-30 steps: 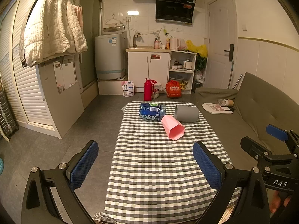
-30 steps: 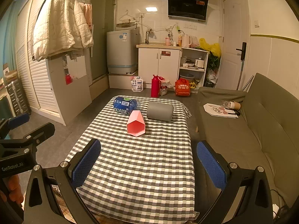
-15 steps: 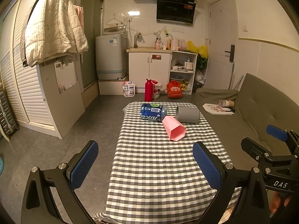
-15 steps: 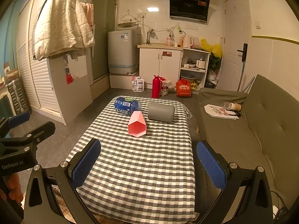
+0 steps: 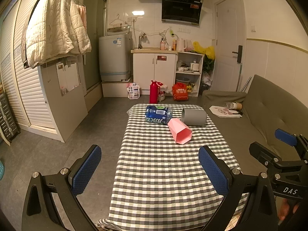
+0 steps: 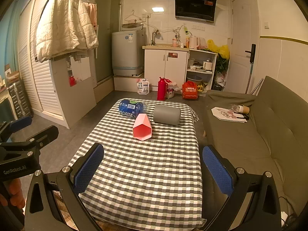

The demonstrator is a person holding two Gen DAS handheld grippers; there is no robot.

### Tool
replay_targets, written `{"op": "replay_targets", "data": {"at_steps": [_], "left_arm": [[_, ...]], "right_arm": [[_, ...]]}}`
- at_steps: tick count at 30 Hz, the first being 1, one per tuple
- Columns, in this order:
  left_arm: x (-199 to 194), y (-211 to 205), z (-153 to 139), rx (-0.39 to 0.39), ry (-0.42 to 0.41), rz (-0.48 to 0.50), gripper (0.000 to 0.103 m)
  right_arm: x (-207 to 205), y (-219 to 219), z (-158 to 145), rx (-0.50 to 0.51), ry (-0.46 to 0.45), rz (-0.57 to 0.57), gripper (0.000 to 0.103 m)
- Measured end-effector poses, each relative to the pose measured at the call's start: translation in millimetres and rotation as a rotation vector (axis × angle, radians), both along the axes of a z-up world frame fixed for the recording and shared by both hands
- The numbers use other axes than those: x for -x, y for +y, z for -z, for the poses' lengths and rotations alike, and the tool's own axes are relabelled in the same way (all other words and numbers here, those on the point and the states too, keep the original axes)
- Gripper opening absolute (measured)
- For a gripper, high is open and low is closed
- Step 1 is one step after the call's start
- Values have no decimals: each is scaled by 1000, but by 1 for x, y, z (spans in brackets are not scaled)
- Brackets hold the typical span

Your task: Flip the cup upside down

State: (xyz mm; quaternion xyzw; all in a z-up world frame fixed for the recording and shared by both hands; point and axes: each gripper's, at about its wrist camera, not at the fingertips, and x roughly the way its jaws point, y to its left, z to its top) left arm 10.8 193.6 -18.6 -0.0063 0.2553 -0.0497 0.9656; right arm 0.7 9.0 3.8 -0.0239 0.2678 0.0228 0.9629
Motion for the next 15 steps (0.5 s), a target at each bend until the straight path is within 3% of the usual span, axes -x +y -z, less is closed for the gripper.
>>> {"op": "replay_targets", "data": {"at_steps": [15], "left_arm": [[-20,-1,2,13,-6,-17,103]], "right_arm": [[-14,-4,2,-45,30,-16,103]]}}
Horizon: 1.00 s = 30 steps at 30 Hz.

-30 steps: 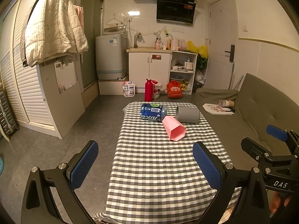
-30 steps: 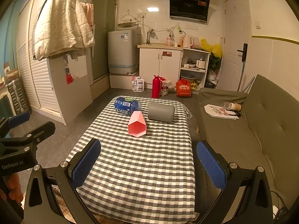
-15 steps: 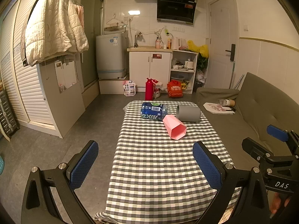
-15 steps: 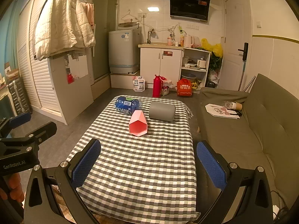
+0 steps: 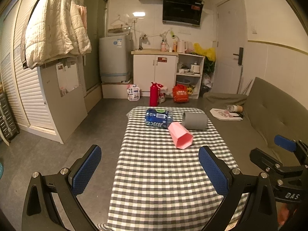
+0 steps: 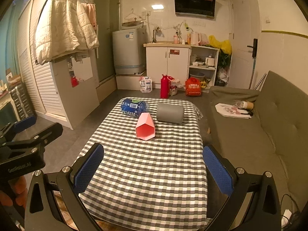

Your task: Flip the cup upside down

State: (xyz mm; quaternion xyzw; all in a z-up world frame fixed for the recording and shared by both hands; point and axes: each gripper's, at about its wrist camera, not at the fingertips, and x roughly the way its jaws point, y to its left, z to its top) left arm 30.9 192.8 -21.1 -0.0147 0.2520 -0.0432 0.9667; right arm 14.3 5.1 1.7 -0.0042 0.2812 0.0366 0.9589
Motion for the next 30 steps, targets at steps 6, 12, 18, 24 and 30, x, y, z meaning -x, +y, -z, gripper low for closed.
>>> {"op": "replay_targets", "data": {"at_steps": [6,12,18,24,30], "left_arm": [[-35,16,7,14,25,-41,103],[-87,23,24,-4,74,-56,103],[-131,28,60,-34,146,-70,103],[-158,35,99,-52,224,-91,103],[-168,42,125,-39,288,-114,103]], "right_arm": [[-38,2,10,8,48,0,103],[-103,24,40,36,92,-45,103],[-183,32,93,15,201,-34,98],[-242,28,136,4,294,-8,89],[-264,32,158,-3,348,-29,72]]}}
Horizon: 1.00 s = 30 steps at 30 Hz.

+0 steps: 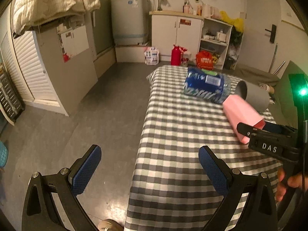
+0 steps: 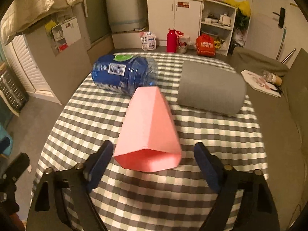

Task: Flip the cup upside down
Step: 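Reach the right gripper to the pink cup's open rim and grasp it, then lift the pink cup with the right gripper and swing it toward the left gripper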

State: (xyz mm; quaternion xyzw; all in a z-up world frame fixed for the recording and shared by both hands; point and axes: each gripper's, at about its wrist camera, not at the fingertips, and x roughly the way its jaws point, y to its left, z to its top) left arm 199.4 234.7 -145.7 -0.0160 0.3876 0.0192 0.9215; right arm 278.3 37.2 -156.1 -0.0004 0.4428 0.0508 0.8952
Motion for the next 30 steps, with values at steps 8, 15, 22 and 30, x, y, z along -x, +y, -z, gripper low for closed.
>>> {"op": "replay_targets", "data": {"at_steps": [8,15,22,30], "left_arm": [[16,3,-3,6,24,-8,103],[49,0,-23,15,10,0,103],[84,-13,-39,6,6,32,103],[105,-23,-57,-11,6,33,103]], "right_arm": [[28,4,1,51,39,14,62],[106,0,-7,19,98,35,63],[160,15,-8,7,116,2,63],[175,20,-10,72,129,-11,86]]}}
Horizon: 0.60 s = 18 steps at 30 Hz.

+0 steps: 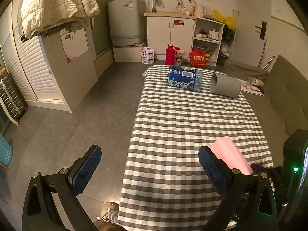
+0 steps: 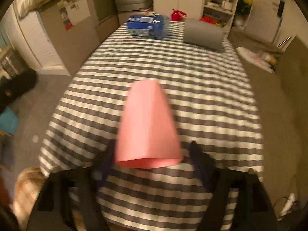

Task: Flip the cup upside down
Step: 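Lift the pink cup with the right gripper and swing it toward the left gripper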

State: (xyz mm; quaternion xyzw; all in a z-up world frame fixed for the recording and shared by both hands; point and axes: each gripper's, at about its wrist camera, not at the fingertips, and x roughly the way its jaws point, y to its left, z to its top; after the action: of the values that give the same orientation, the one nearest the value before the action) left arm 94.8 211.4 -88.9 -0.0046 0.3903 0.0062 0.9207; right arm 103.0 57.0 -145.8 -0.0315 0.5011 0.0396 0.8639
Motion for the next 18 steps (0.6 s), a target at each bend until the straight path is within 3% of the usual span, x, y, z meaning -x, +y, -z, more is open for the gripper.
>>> {"op": "replay_targets", "data": {"at_steps": [6,10,15,18], "left_arm": [[-2,-15,-12,-24,-3,26,103],[-12,-36,-12,15,12,63,103],[-34,-79,2,96,102,187,103],[-52,-100,21,106,207,217,103]], "right_arm": [[26,-24,-34,-67,-84,-51,94],[33,-60,-53,-41,-136,-9,94],[18,-121,-56,3,-160,127,94],[12,-148,-50,-8,-150,195,94]]}}
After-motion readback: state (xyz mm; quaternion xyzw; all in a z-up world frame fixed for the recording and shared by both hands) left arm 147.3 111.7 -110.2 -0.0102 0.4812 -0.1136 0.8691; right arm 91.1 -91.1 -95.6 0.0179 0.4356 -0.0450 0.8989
